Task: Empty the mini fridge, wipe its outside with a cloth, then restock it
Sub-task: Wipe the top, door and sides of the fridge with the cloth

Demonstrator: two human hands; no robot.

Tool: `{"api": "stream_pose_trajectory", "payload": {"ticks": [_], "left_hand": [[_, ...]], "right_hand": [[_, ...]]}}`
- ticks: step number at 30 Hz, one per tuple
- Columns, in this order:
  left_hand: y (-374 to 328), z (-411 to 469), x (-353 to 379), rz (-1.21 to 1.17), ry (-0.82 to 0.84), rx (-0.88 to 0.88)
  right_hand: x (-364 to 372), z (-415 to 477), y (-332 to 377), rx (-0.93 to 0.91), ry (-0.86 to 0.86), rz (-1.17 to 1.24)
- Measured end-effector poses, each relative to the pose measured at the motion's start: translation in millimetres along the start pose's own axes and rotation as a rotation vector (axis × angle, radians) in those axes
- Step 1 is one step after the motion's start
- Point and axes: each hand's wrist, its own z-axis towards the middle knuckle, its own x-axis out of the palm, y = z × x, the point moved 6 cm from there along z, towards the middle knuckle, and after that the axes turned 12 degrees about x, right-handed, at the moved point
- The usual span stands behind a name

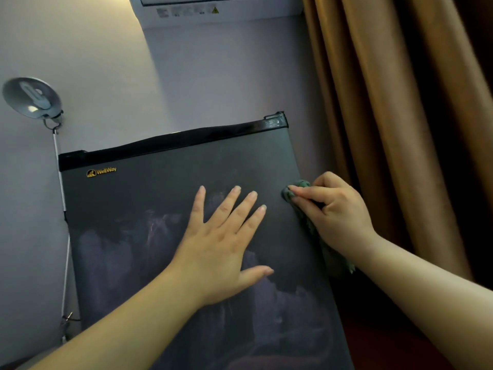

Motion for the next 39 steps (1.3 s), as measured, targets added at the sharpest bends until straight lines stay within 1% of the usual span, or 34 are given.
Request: {"api": "stream_pose_trajectory", "payload": {"ticks": [2,4,5,6,10,12,16,18,20,22,24,26,27,29,31,33,35,37,39], "left_hand": [[-1.0,-0.4,2.3,0.009,-0.003,-0.002],[-1.7,-0.9,4.7,0.013,-0.003,-0.01],[-2.3,-0.5,5.3,0.01,-0.005,-0.018],[-3.6,0.1,5.7,0.008,-0.006,-0.025],[-4.2,1.4,4.3,-0.004,-0.024,-0.041],[-3.3,1.0,3.5,0.004,-0.023,-0.038],[-5.2,1.0,4.8,0.007,-0.013,-0.047],[-7.3,1.7,6.2,0.0,-0.007,-0.057],[-8.9,2.3,8.3,-0.004,0.007,-0.061],[-9.7,2.5,9.1,-0.003,0.02,-0.063],[-10.0,2.4,9.2,-0.001,0.037,-0.063],[-10.2,2.9,7.6,0.0,0.05,-0.071],[-10.5,2.9,7.0,-0.002,0.059,-0.074],[-11.3,2.0,6.4,-0.006,0.076,-0.078],[-11.8,-0.6,6.5,-0.012,0.084,-0.077],[-13.6,-2.7,5.1,-0.02,0.09,-0.073],[-15.6,-4.2,4.6,-0.021,0.096,-0.063],[-15.9,-5.1,2.8,-0.023,0.093,-0.065],[-16.5,-5.4,1.5,-0.026,0.094,-0.07]], "right_hand": [[-0.3,-23.9,1.3,-0.023,0.052,0.013],[2.1,-49.3,2.8,-0.065,0.139,0.038],[3.2,-49.2,1.4,-0.078,0.154,0.033],[3.7,-39.4,0.1,-0.06,0.143,0.041],[2.3,18.7,-1.4,0.084,-0.022,0.117],[3.0,16.7,1.1,0.097,-0.024,0.122],[2.8,-63.4,-7.0,-0.015,0.069,0.047],[0.9,-103.9,-12.8,-0.016,0.148,0.058],[1.1,-110.4,-16.9,-0.039,0.193,0.06],[1.9,-85.8,-17.0,-0.066,0.153,0.037],[-2.1,-50.8,-15.9,-0.007,0.046,0.036],[-2.3,-38.4,-15.5,0.032,-0.002,0.043],[-1.5,-45.5,-14.1,0.019,0.004,0.04],[1.1,-83.7,-13.3,-0.048,0.081,0.02],[2.3,-137.6,-16.8,-0.184,0.222,-0.053],[-0.5,-177.6,-27.0,-0.309,0.325,-0.136],[-5.3,-186.5,-32.4,-0.387,0.35,-0.191],[-4.5,-174.5,-31.0,-0.429,0.333,-0.238],[-4.0,-149.0,-30.0,-0.355,0.269,-0.229]]}}
